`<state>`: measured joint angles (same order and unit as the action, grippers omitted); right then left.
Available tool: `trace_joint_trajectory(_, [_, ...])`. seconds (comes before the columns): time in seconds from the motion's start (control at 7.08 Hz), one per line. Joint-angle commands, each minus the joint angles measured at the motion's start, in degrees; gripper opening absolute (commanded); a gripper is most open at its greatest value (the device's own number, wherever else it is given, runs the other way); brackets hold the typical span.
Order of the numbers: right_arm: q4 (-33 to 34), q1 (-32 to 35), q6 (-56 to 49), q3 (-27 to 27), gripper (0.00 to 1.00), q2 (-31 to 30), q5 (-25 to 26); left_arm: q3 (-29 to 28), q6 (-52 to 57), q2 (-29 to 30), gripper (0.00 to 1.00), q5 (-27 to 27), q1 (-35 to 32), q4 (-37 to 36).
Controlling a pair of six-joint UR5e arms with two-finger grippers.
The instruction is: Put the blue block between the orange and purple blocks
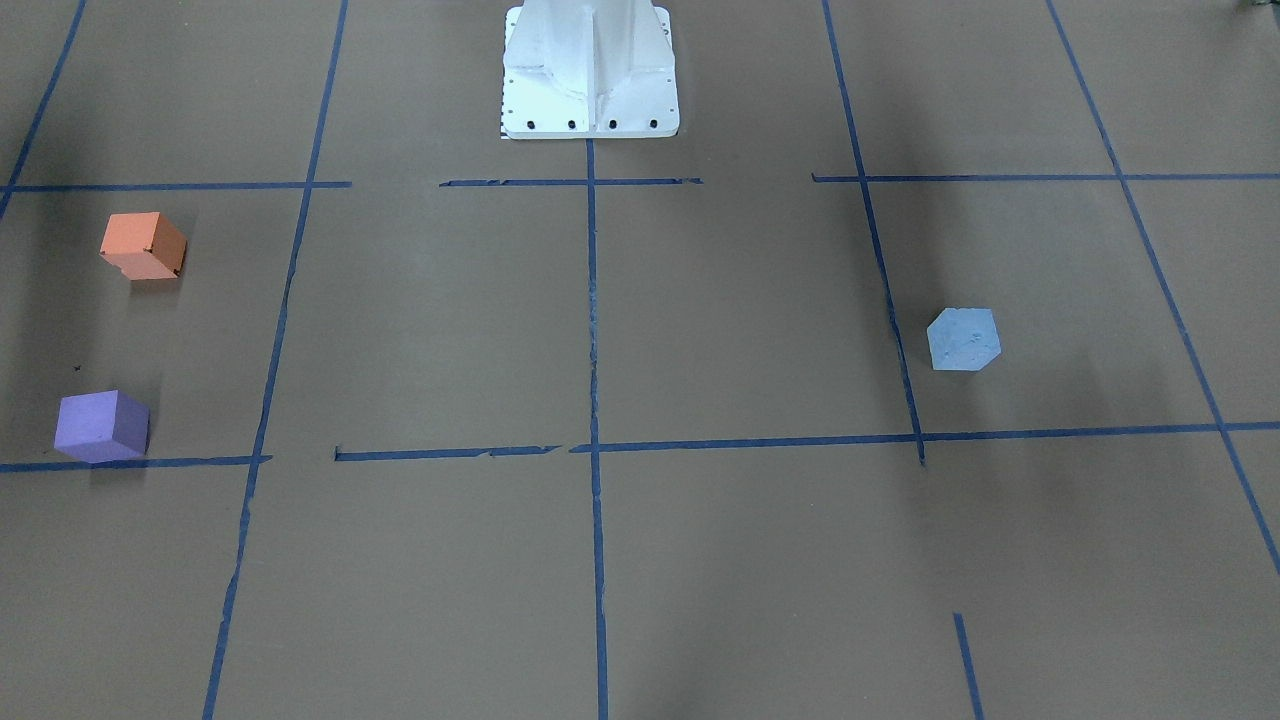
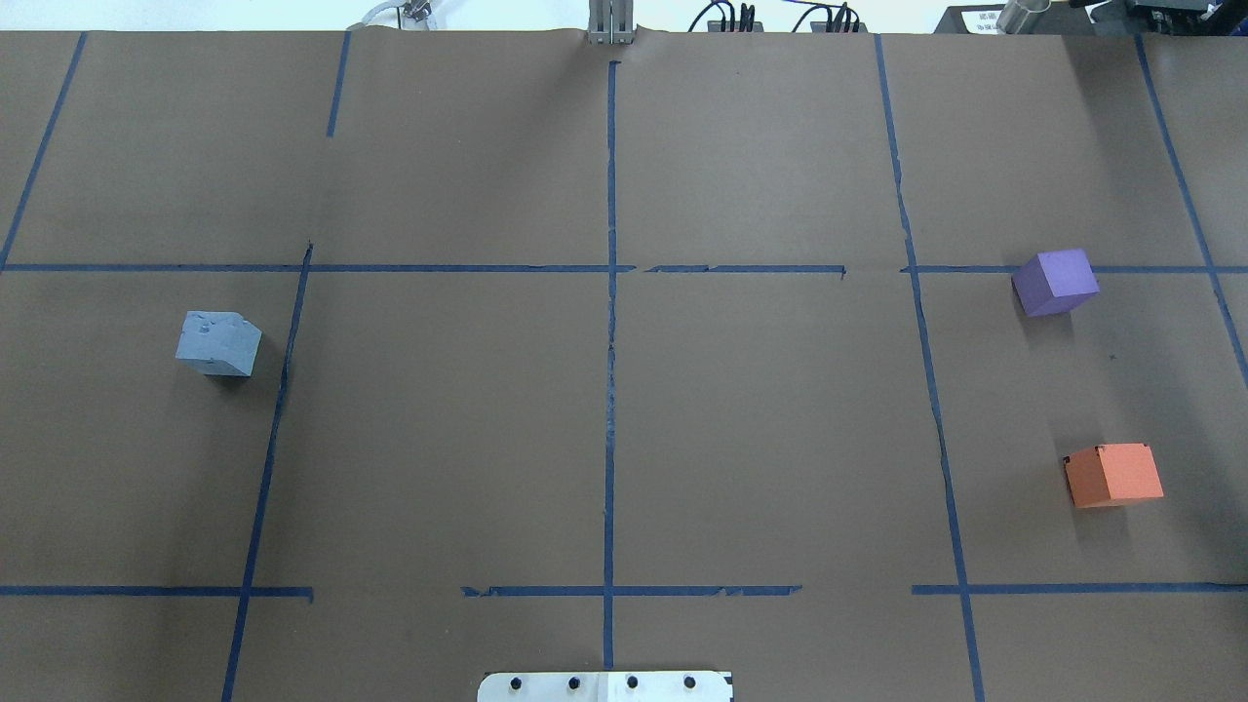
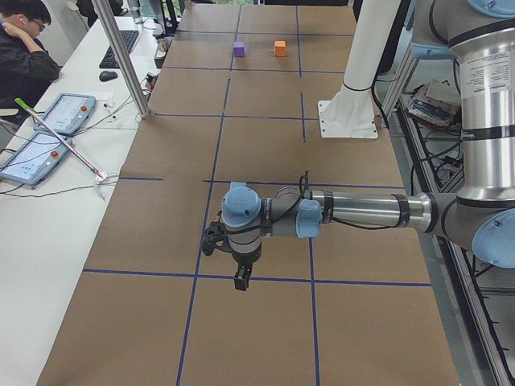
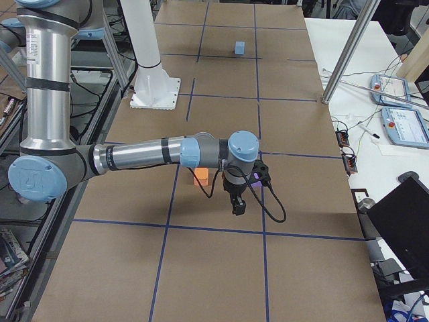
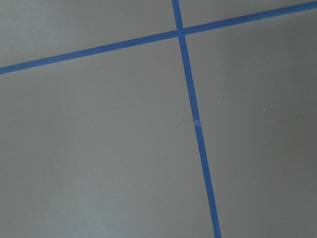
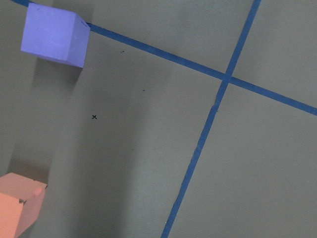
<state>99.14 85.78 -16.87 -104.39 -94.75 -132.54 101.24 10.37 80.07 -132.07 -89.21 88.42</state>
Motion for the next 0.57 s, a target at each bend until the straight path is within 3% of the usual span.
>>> trace_joint_trajectory(0.0, [0.0, 0.0, 0.0, 0.0, 1.00, 0.0, 0.0, 0.1, 0.1, -0.2, 1.00, 0.0, 0.0, 0.0])
trace_joint_trajectory(0.28, [0.0, 0.0, 0.1, -0.2, 1.00, 0.0, 0.0, 0.2, -0.3, 1.7, 1.00, 0.2, 0.2, 1.2])
trace_joint_trajectory(0.42, [0.0, 0.0, 0.0, -0.1, 1.00, 0.0, 0.0, -1.6, -0.4, 5.7, 1.00, 0.3, 0.2, 6.3])
